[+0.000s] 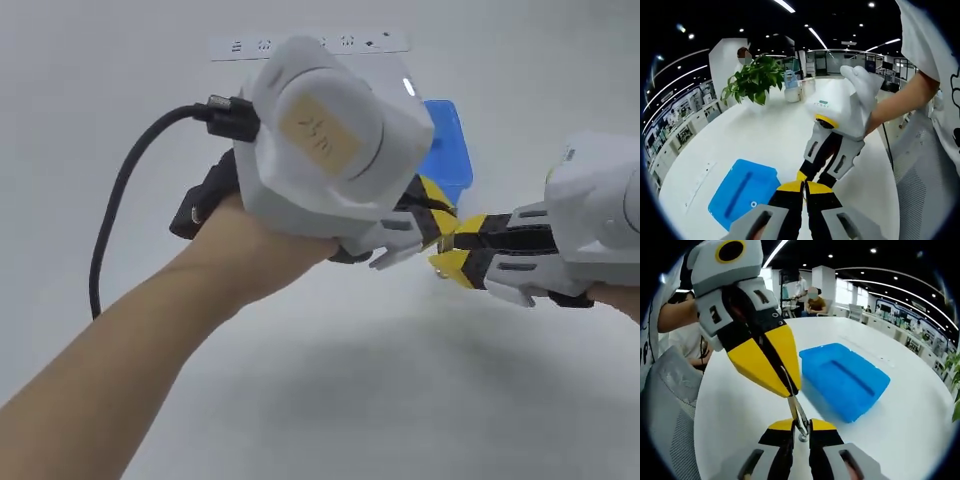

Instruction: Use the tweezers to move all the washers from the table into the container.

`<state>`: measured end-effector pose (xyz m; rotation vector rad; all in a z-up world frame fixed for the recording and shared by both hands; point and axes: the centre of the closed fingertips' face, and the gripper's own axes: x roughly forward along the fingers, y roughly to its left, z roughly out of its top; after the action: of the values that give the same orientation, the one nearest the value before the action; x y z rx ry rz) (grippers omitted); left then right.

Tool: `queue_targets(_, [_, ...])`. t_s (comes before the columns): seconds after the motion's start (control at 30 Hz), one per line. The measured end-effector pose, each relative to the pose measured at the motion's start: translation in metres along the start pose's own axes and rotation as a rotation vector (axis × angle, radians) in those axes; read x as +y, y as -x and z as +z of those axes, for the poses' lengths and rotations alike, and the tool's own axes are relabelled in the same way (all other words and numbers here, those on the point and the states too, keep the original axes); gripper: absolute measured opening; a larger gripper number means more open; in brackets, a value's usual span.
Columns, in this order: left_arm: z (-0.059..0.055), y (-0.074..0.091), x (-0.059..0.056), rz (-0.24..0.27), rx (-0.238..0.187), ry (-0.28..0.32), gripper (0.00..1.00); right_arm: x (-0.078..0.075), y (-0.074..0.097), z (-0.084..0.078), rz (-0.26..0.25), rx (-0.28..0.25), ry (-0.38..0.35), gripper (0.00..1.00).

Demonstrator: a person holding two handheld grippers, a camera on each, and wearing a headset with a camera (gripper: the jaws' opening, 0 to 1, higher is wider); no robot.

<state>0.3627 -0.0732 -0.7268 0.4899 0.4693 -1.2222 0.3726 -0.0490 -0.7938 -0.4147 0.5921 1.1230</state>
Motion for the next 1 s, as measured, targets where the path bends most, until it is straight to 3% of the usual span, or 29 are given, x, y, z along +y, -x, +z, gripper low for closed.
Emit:
queue_targets(0.37, [0.005, 0.004, -0.004, -0.015, 0.013, -0.044, 0.00, 0.004, 0.007, 0.004, -0.012, 0.013, 0.022, 0.05])
queue_targets(0.63, [0.026, 0.020, 0.004, 0.003, -0.012, -0.093, 0.00, -0.004, 0.018, 0.031, -0.041, -0.021, 0.062, 0.05])
queue_targets(1.0, [0.048, 0.039, 0.025, 0.060, -0.042, -0.155, 0.00, -0.021, 0.023, 0.069, -0.078, -0.084, 0.110, 0.05])
